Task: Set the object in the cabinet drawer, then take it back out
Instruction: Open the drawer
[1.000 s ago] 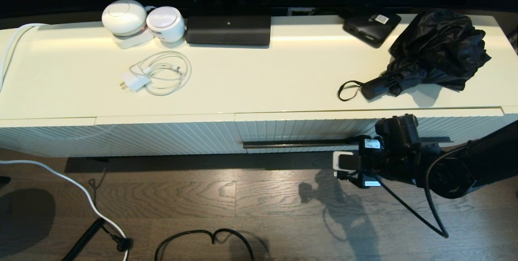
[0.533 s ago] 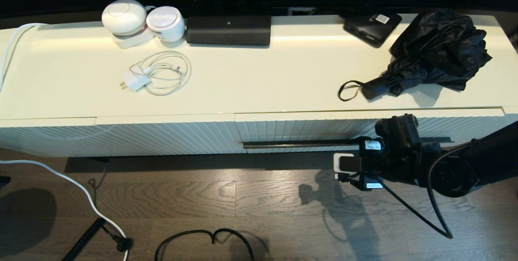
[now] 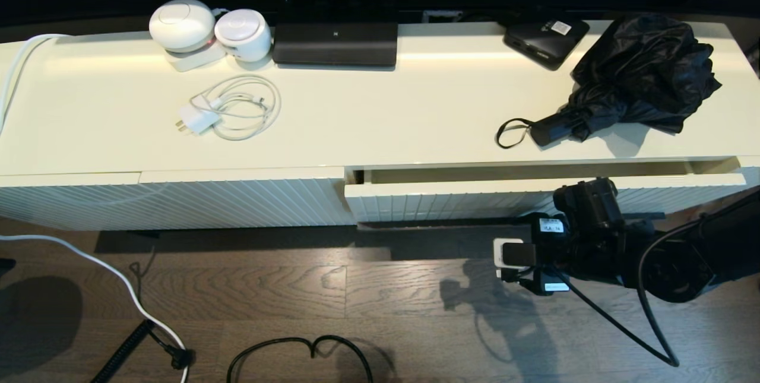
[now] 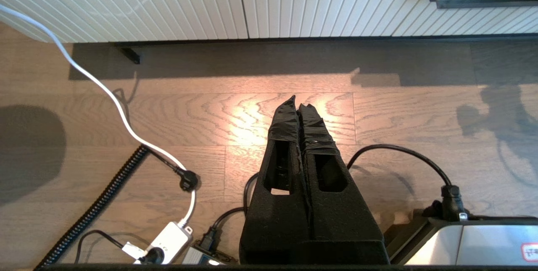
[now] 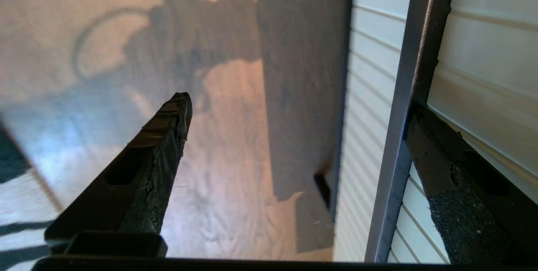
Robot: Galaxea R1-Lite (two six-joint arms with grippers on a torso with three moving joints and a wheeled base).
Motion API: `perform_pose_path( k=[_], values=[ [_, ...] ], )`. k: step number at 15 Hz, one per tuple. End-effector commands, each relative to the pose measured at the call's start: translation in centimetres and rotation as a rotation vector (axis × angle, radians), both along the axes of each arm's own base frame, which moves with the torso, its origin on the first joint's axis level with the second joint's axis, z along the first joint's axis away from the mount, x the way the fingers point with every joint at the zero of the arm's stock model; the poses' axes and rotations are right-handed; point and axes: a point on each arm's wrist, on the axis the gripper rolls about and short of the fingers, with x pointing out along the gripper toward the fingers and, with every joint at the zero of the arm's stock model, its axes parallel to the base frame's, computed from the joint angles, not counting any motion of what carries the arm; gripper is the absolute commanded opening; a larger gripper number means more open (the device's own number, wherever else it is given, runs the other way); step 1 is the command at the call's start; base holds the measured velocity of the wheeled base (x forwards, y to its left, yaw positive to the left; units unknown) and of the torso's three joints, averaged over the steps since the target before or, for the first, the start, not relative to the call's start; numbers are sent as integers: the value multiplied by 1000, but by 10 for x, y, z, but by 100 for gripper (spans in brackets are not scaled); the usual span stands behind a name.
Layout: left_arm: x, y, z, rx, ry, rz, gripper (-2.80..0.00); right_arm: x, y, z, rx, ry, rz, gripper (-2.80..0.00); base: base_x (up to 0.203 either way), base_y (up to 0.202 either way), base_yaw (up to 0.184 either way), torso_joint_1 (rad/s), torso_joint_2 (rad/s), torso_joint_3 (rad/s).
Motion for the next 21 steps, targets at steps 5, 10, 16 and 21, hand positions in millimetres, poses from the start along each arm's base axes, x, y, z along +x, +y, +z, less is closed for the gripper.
perform_pose_path(
  k=[5, 10, 16, 21],
  values=[
    [0, 0, 0, -1, 0, 2, -280, -16, -1, -5, -7, 35, 8, 0, 0, 0, 0, 0, 0, 0],
    [0, 0, 0, -1, -1, 2, -280, -37, -2, -4, -13, 51, 29, 0, 0, 0, 0, 0, 0, 0],
    [0, 0, 0, -1, -1, 0, -280, -66, -10, 13, 2, 16, 37, 0, 0, 0, 0, 0, 0, 0],
    [0, 0, 0, 0, -1, 0, -280, -110, -21, 50, 33, -70, 59, 0, 0, 0, 0, 0, 0, 0]
  ],
)
